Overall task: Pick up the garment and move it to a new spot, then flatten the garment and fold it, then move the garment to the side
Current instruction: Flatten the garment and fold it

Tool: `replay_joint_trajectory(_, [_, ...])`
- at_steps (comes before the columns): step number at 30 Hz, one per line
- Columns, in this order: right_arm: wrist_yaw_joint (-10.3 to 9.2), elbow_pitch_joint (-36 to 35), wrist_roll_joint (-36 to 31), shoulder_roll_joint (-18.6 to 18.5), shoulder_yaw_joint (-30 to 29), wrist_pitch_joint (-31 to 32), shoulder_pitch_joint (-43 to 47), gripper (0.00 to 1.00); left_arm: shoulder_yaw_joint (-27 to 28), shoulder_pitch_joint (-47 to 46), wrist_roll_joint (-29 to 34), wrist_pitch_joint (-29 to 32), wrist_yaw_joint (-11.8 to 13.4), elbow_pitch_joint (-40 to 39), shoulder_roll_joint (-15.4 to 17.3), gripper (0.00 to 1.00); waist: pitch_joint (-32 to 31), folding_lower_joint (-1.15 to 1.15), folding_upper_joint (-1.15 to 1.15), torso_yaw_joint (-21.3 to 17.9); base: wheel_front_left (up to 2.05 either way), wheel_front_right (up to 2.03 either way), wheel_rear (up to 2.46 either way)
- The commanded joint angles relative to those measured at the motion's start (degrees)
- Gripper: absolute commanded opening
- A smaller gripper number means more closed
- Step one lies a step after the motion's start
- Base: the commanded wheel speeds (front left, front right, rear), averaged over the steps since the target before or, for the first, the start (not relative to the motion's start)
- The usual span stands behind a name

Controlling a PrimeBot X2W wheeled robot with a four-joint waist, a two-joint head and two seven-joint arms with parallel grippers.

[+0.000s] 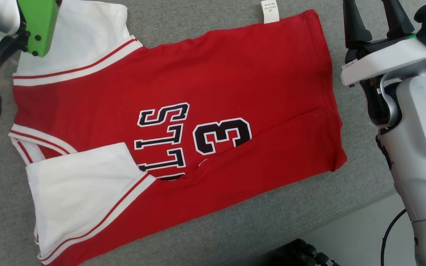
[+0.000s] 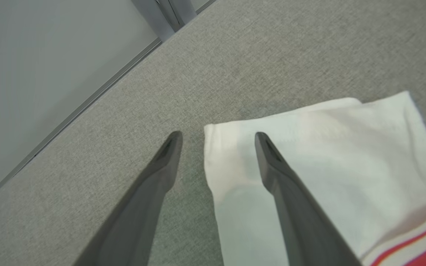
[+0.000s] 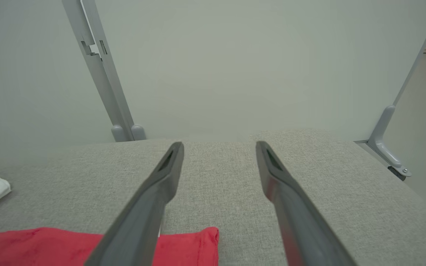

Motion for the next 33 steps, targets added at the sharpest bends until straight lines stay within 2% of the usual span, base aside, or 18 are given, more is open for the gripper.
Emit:
replay_joint_trajectory(1, [0.0,0.14,0.23,-0.1,0.29,-0.49,-0.71,1.0,-0.76,-1.19,-0.27,-0.28,0.04,0.76,0.8,1.0,1.48,-0.01,0.0,-1.43,0.0,0.0,0.0])
replay_joint_trajectory(12, [0.0,0.71,0.21,0.17,0.35,-1.2,-0.11,1.0,-4.22,-2.78,-2.86,1.37,0.04,6.55,0.28,1.0,2.6,-0.01,0.0,-1.52,0.0,0.0,0.0])
replay_joint_trajectory(13, [0.0,0.8,0.17,0.11,0.24,-1.25,-0.25,1.0,-4.58,-2.73,-3.45,2.01,0.04,6.82,0.2,0.45,2.58,-0.01,0.0,-1.42,0.0,0.0,0.0])
replay_joint_trajectory(14, [0.0,0.88,0.15,0.03,0.15,-1.29,-0.39,1.0,-4.85,-2.73,-3.75,2.18,0.04,6.92,0.22,0.0,2.53,-0.01,0.0,-1.33,0.0,0.0,0.0])
replay_joint_trajectory(18, [0.0,1.59,-0.22,-0.65,-0.15,-1.36,-0.77,1.0,-5.38,-2.72,-5.41,1.19,0.07,6.91,-0.07,0.0,1.65,-0.01,0.0,-0.32,0.0,0.0,0.0])
replay_joint_trajectory(25, [0.0,3.59,-0.32,-3.14,0.48,-0.21,-0.94,1.0,-5.58,-2.8,-6.12,-8.44,0.08,5.64,-2.5,0.0,-2.07,-0.01,0.0,3.69,0.0,0.0,0.0])
replay_joint_trajectory(30, [0.0,5.84,1.19,-6.52,2.79,3.87,-0.5,1.0,-4.84,-0.21,-8.4,-15.85,0.08,3.73,-4.53,0.0,-5.53,-0.01,0.0,8.27,0.0,0.0,0.0])
replay_joint_trajectory(33, [0.0,7.29,2.91,-8.64,3.92,6.8,-0.56,1.0,-5.35,1.79,-8.78,-19.11,0.08,2.29,-4.43,0.0,-6.96,-0.01,0.0,10.85,0.0,0.0,0.0])
